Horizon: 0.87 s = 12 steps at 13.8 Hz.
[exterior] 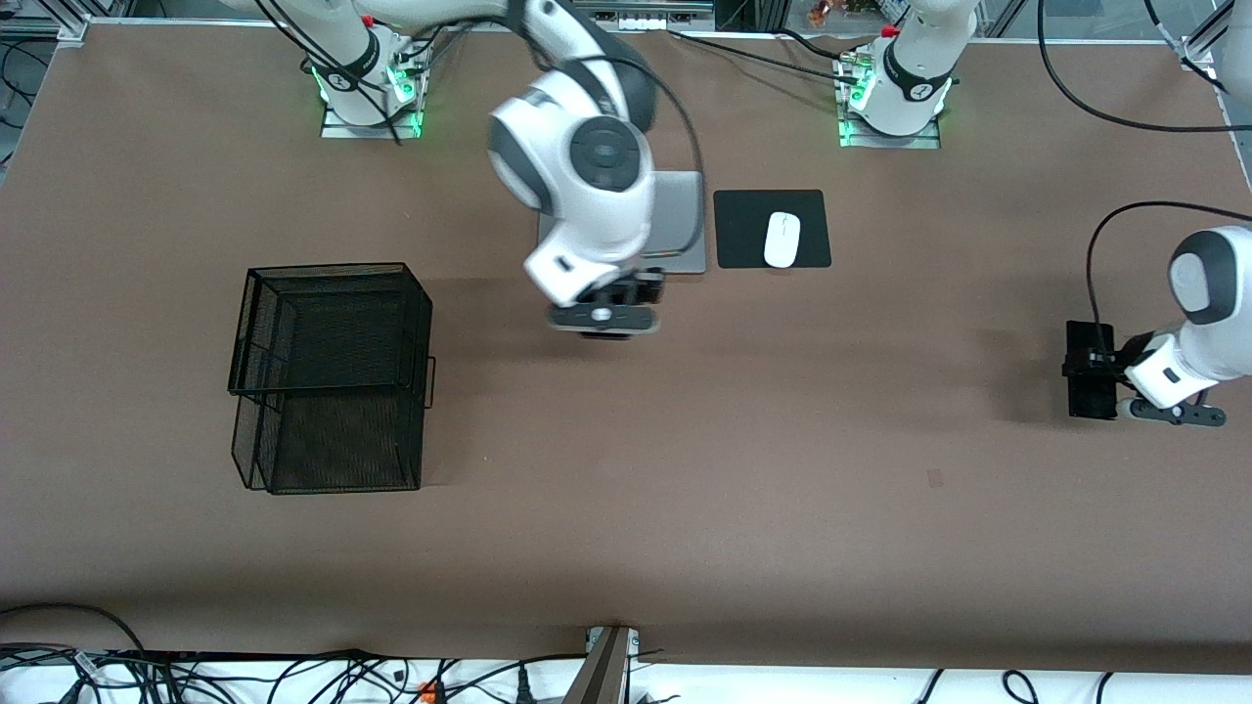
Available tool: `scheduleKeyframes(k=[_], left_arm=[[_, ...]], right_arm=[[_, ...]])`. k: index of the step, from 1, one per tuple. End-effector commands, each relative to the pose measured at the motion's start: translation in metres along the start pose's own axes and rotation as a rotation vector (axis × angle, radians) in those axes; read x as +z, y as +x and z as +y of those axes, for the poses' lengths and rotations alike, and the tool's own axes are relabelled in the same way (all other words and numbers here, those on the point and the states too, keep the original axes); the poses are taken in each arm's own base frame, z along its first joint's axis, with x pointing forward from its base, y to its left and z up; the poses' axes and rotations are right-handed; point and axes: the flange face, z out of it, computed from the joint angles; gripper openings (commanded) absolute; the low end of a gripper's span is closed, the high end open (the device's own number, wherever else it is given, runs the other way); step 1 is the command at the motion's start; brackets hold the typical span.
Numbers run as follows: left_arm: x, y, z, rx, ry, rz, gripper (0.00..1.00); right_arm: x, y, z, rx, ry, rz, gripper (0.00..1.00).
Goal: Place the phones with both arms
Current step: 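Grasp the black smartphone with the left gripper while the right gripper carries the flip phone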
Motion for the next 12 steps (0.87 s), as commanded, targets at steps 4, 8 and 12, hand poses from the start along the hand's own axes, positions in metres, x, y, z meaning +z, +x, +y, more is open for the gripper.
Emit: scheduleKeyframes(k=[4, 8, 12], left_arm=[[-0.123, 0.057, 0.155, 0.129, 0.088, -0.032, 0.34], [-0.094, 0.077, 0.309, 0.253, 0.037, -0.057, 0.39], [-0.045, 0.071, 0.479, 0.339, -0.109, -0.038, 0.36]], right_arm=[[0.005, 0.018, 0.256, -0.049, 0.008, -0.06, 0.08], [0.074, -0.003, 0.409, -0.023, 0.064, -0.021, 0.08], [0.118, 0.0, 0.458, 0.044, 0.019, -0.035, 0.09]])
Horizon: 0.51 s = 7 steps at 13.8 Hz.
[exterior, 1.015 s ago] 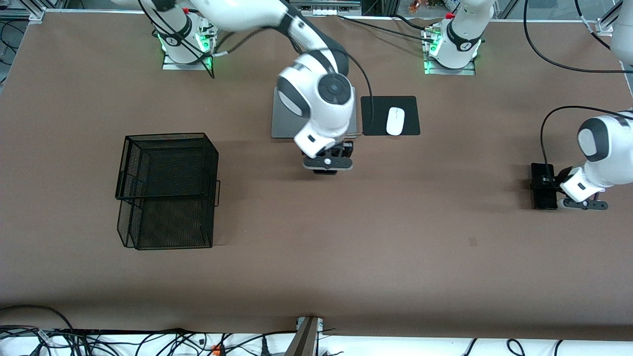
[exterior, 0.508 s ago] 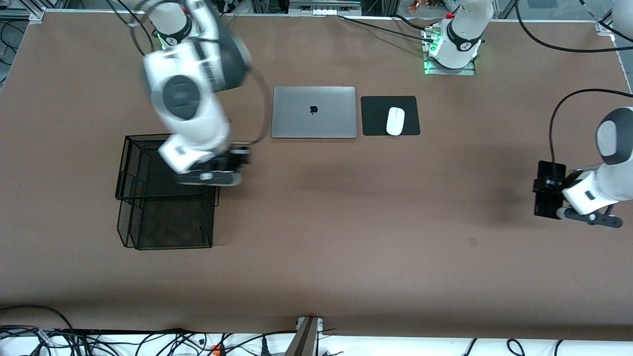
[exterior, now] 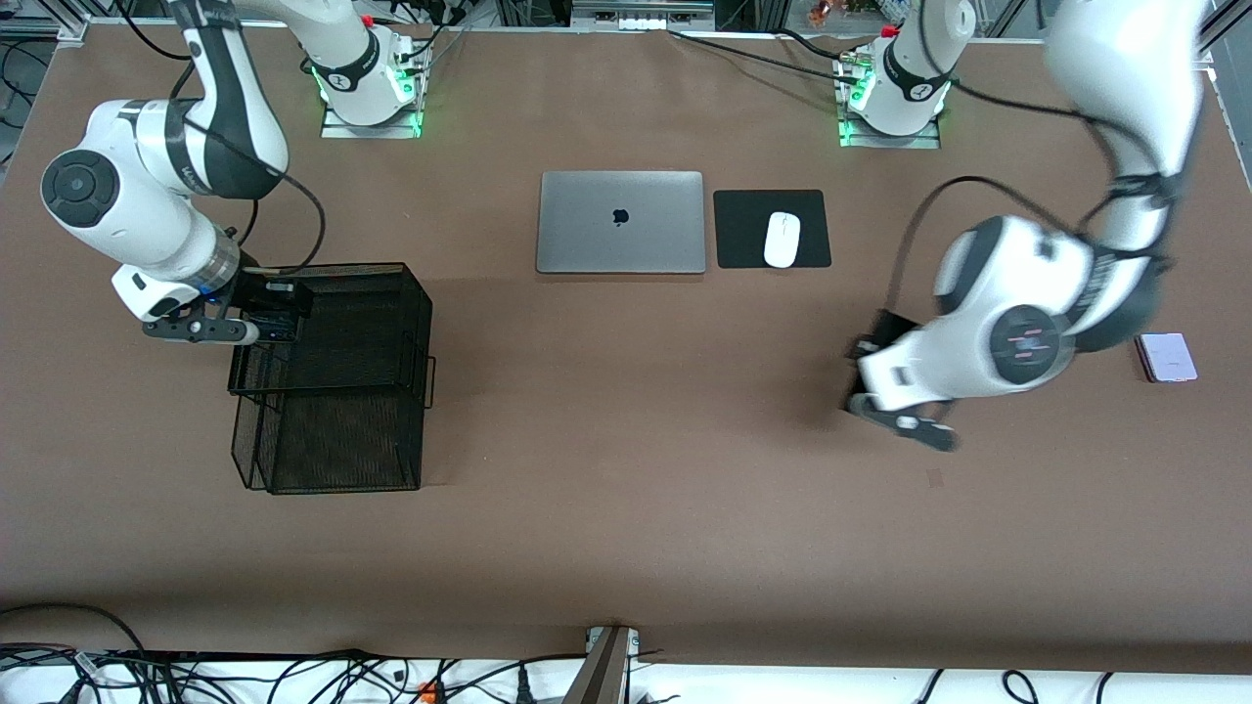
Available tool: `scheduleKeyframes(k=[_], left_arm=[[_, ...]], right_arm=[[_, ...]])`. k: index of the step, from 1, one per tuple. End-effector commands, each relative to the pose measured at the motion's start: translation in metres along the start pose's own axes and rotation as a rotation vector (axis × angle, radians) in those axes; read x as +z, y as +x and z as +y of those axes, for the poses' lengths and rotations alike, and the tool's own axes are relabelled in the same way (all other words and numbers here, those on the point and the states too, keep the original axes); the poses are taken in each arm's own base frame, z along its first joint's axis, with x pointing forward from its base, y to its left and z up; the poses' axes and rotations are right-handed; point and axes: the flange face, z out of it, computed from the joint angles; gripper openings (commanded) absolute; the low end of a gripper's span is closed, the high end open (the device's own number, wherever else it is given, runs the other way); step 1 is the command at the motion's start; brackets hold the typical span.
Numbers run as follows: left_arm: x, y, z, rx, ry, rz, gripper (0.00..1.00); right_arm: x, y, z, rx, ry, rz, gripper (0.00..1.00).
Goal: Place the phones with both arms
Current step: 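Drop the flip phone in the basket while the left gripper sets down the smartphone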
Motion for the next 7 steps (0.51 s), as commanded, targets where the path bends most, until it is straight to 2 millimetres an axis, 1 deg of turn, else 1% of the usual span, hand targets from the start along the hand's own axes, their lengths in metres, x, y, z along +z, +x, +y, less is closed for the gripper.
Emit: scheduleKeyframes(k=[1, 2, 3, 4, 5, 6, 7], left_arm=[[0.032, 0.031, 0.097, -0.042, -0.014, 0.061, 0.36], [0.055, 0.038, 0.135, -0.109, -0.03, 0.076, 0.36], [0.073, 0.043, 0.172, -0.163, -0.033, 0.1, 0.37], [0.093, 0.045, 0.212, -0.214, -0.047, 0.131, 0.37], [0.106, 0.048, 0.232, -0.271, -0.059, 0.16, 0.37], [0.12, 0.048, 0.247, -0.301, -0.069, 0.175, 0.37], [0.132, 0.047, 0.263, -0.325, -0.078, 0.175, 0.36]], right_arm=[[0.017, 0.005, 0.012, 0.032, -0.012, 0.002, 0.09], [0.023, 0.006, 0.013, 0.041, -0.01, -0.005, 0.1], [0.025, 0.007, 0.012, 0.046, -0.007, -0.01, 0.16], [0.025, 0.007, 0.012, 0.049, -0.004, -0.011, 0.2], [0.027, 0.009, 0.012, 0.051, -0.007, -0.014, 0.2], [0.026, 0.01, 0.008, 0.051, -0.001, -0.01, 0.2], [0.024, 0.012, 0.007, 0.047, 0.0, -0.007, 0.26]])
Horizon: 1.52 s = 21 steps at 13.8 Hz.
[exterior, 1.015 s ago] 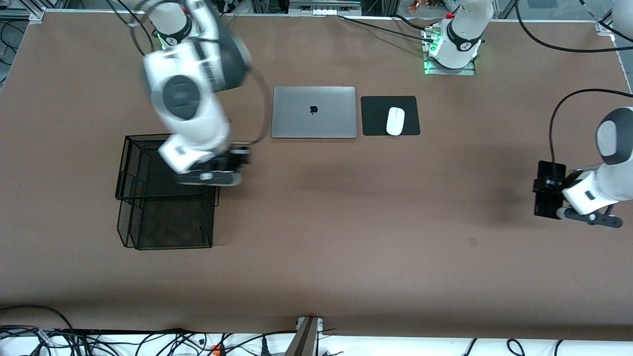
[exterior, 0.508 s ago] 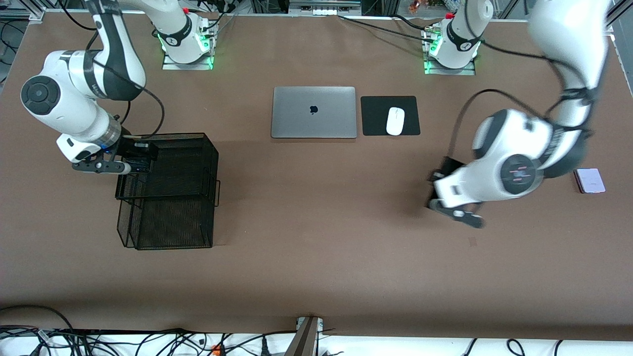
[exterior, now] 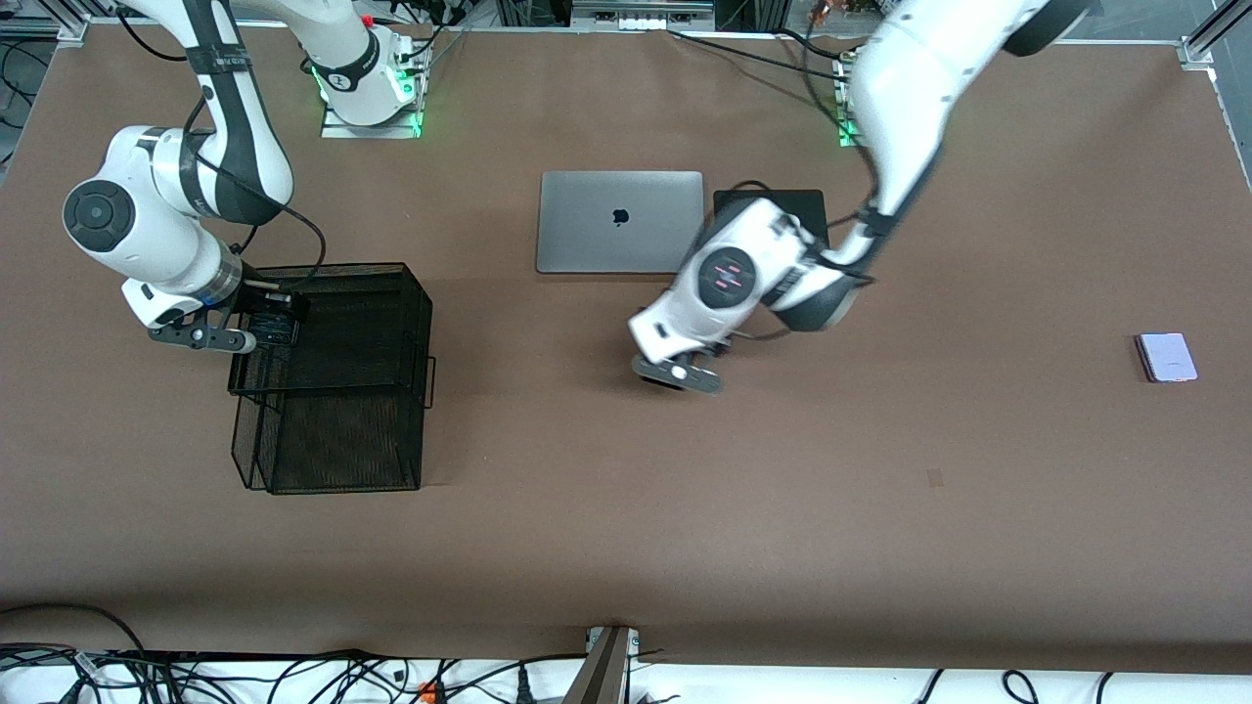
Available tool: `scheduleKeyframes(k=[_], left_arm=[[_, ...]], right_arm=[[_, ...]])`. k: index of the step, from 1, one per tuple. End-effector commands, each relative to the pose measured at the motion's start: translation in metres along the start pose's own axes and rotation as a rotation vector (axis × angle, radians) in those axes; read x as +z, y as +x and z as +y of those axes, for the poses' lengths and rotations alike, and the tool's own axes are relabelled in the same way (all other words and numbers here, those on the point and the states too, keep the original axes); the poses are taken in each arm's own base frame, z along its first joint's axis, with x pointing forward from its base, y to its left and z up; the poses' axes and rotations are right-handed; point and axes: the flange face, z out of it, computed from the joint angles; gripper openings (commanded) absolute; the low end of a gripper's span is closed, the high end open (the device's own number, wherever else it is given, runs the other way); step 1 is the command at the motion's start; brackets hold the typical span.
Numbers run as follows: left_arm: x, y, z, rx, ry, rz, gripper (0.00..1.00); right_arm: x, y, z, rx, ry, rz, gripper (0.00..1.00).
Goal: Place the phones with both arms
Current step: 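Drop the flip phone in the basket while the left gripper sets down the smartphone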
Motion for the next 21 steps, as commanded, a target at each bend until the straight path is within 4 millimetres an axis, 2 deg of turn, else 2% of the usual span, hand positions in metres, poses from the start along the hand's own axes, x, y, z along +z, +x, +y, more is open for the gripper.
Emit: scheduleKeyframes(k=[1, 2, 4, 6, 7, 8, 9, 10, 11, 13, 15, 16, 17, 18, 20, 21], left_arm=[[0.025, -0.006, 0.025, -0.112, -0.009, 0.019, 0.37], [0.043, -0.012, 0.034, -0.159, 0.005, 0.029, 0.37], [0.061, -0.018, 0.048, -0.165, 0.036, 0.07, 0.37], [0.07, -0.012, 0.052, -0.171, 0.035, 0.08, 0.38], [0.072, -0.01, 0.052, -0.178, 0.033, 0.081, 0.42], [0.072, -0.011, 0.053, -0.177, 0.033, 0.081, 0.57], [0.071, -0.01, 0.052, -0.175, 0.033, 0.083, 0.88], [0.065, -0.008, 0.052, -0.175, 0.03, 0.091, 1.0], [0.05, -0.002, 0.049, -0.179, 0.022, 0.107, 1.0], [-0.006, 0.014, 0.026, -0.216, 0.037, 0.115, 1.0], [-0.083, 0.025, -0.015, -0.267, 0.103, 0.087, 1.0], [-0.114, 0.027, -0.042, -0.286, 0.138, 0.057, 1.0], [-0.145, 0.029, -0.075, -0.302, 0.171, 0.023, 1.0], [-0.166, 0.031, -0.108, -0.329, 0.196, -0.008, 1.0], [-0.214, 0.037, -0.181, -0.367, 0.203, -0.025, 1.0], [-0.236, 0.04, -0.216, -0.377, 0.195, -0.01, 1.0]], right_arm=[[-0.011, 0.007, -0.002, -0.003, 0.02, 0.021, 0.46], [-0.012, 0.01, -0.003, -0.005, 0.014, 0.026, 0.98], [-0.019, 0.016, -0.007, -0.015, 0.012, 0.038, 1.0], [-0.039, 0.024, -0.013, -0.029, 0.016, 0.037, 1.0], [-0.056, 0.029, -0.014, -0.033, 0.018, 0.028, 1.0], [-0.073, 0.034, -0.016, -0.037, 0.02, 0.02, 1.0], [-0.09, 0.039, -0.018, -0.042, 0.021, 0.017, 1.0], [-0.106, 0.042, -0.02, -0.049, 0.023, 0.013, 1.0], [-0.122, 0.044, -0.025, -0.057, 0.023, 0.013, 1.0], [-0.14, 0.047, -0.035, -0.063, 0.022, 0.018, 1.0], [-0.14, 0.044, -0.063, -0.075, 0.02, 0.021, 1.0], [-0.138, 0.043, -0.083, -0.067, 0.014, 0.023, 1.0], [-0.132, 0.041, -0.108, -0.06, 0.003, 0.017, 1.0], [-0.133, 0.038, -0.146, -0.061, 0.006, 0.025, 1.0], [-0.126, 0.031, -0.232, -0.042, 0.0, 0.043, 1.0], [-0.118, 0.019, -0.28, -0.043, -0.003, 0.046, 1.0]])
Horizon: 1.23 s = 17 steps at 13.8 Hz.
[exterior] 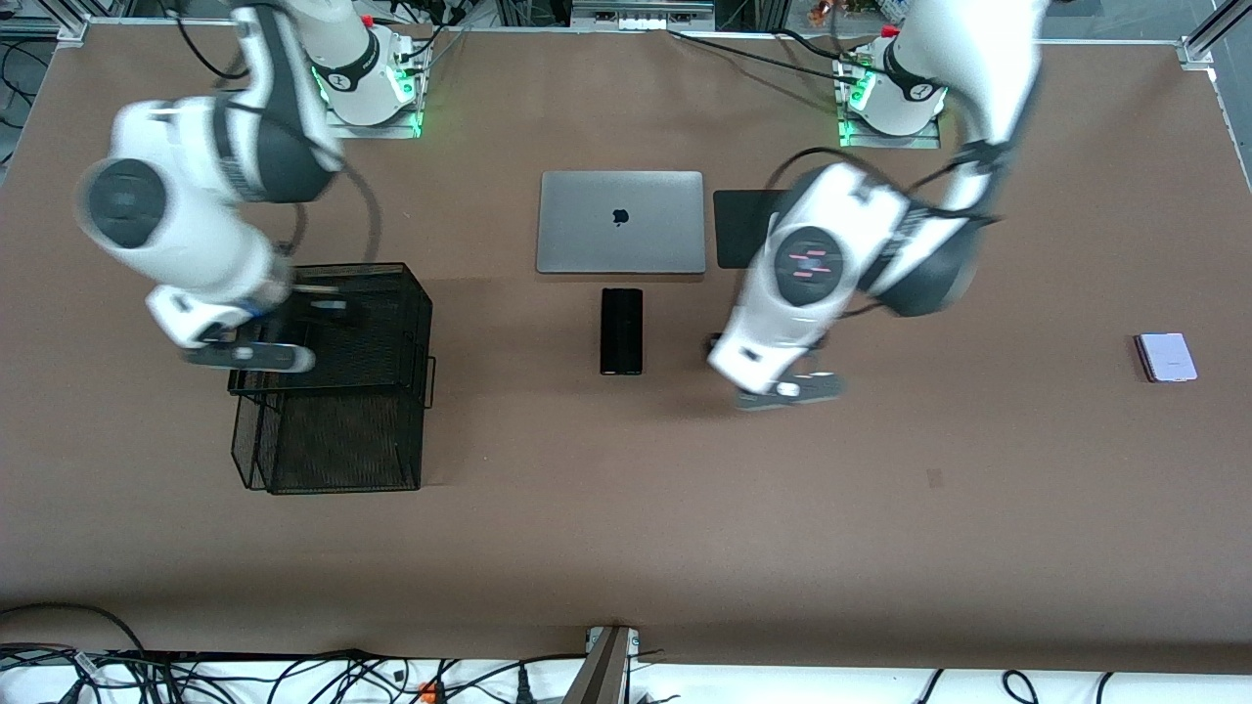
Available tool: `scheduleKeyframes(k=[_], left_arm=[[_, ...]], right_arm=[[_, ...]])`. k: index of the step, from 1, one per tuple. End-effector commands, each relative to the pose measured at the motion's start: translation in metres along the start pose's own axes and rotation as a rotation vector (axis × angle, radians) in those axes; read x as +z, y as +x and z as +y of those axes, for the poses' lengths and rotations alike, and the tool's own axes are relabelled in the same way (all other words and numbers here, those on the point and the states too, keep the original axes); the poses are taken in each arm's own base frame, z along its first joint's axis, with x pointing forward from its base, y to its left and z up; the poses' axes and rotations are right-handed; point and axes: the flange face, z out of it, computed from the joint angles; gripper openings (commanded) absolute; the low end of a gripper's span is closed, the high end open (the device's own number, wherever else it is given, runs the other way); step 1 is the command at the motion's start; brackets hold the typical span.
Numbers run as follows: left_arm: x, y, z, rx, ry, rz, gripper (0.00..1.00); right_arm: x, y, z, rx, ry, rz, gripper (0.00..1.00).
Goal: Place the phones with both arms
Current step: 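Grasp the black smartphone with the right gripper while the left gripper grasps the silver phone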
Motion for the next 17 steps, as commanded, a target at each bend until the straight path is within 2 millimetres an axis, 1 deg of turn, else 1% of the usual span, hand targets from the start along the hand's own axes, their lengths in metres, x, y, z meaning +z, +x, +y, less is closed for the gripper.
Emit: scheduleKeyframes(k=[1, 2, 3, 4, 5, 6, 7, 9, 10, 11, 12, 13, 15, 16, 17], left_arm=[[-0.021, 0.035, -0.092, -0.018, -0.012, -0.005, 1.0], [-0.025, 0.049, -0.13, -0.011, -0.013, -0.01, 1.0], [-0.023, 0.059, -0.162, 0.017, 0.001, -0.027, 1.0], [-0.027, 0.069, -0.196, 0.046, 0.027, -0.014, 1.0], [-0.032, 0.075, -0.223, 0.075, 0.046, -0.003, 1.0], [-0.03, 0.082, -0.25, 0.1, 0.048, -0.006, 1.0], [-0.023, 0.089, -0.286, 0.11, 0.043, -0.017, 1.0], [-0.009, 0.098, -0.354, 0.111, 0.064, -0.037, 1.0], [-0.001, 0.101, -0.387, 0.096, 0.061, -0.043, 1.0], [0.01, 0.104, -0.427, 0.102, 0.049, -0.026, 1.0], [0.026, 0.106, -0.46, 0.129, 0.038, -0.001, 1.0], [0.04, 0.104, -0.49, 0.125, 0.032, 0.023, 1.0], [0.073, 0.099, -0.537, 0.117, 0.024, 0.106, 1.0], [0.086, 0.096, -0.55, 0.128, 0.023, 0.153, 1.0], [0.107, 0.088, -0.567, 0.113, 0.01, 0.153, 1.0]], right_arm=[[0.017, -0.009, -0.123, 0.029, -0.011, 0.015, 1.0], [0.021, -0.018, -0.168, 0.054, 0.003, 0.026, 1.0], [0.031, -0.03, -0.209, 0.065, 0.02, 0.027, 1.0], [0.039, -0.041, -0.243, 0.062, 0.037, 0.026, 1.0], [0.052, -0.051, -0.271, 0.057, 0.051, 0.02, 1.0], [0.069, -0.059, -0.292, 0.061, 0.062, 0.015, 1.0], [0.088, -0.067, -0.308, 0.072, 0.077, 0.023, 1.0], [0.126, -0.08, -0.326, 0.051, 0.074, 0.031, 1.0], [0.144, -0.083, -0.324, 0.05, 0.066, 0.029, 1.0], [0.159, -0.086, -0.322, 0.049, 0.072, 0.035, 1.0], [0.173, -0.089, -0.32, 0.035, 0.071, 0.042, 1.0], [0.183, -0.091, -0.318, 0.034, 0.076, 0.049, 1.0], [0.21, -0.1, -0.32, 0.022, 0.069, 0.054, 1.0], [0.219, -0.101, -0.319, 0.023, 0.062, 0.05, 1.0], [0.226, -0.101, -0.318, 0.023, 0.055, 0.045, 1.0]])
